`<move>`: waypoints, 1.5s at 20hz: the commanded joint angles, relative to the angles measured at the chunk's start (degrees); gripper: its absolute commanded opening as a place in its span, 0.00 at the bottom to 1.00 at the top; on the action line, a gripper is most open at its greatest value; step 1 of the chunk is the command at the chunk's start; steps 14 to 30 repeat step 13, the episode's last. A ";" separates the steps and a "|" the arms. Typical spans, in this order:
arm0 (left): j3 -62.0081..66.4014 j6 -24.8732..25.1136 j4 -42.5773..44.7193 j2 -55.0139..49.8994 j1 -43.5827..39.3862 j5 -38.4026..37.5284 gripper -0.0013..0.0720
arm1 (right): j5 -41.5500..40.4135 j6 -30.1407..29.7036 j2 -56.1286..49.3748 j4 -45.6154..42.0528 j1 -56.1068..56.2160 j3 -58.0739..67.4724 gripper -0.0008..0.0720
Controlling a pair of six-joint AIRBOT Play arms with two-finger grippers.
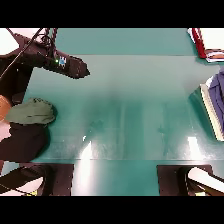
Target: Fold the shirts.
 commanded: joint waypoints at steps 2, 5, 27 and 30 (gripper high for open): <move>-0.02 -0.04 -0.02 0.04 -0.02 0.09 0.05 | 0.31 0.15 -0.04 1.07 12.59 0.09 0.77; -0.02 -0.04 0.00 0.04 -0.02 0.09 0.05 | 0.55 0.15 -0.04 1.11 15.65 0.09 0.20; -0.02 -0.04 0.00 0.04 -0.02 0.09 0.05 | 2.64 0.15 -0.02 1.14 16.44 0.09 0.04; -0.02 -0.04 0.00 0.04 -0.02 0.09 0.05 | 2.64 0.15 -0.02 1.14 16.44 0.09 0.04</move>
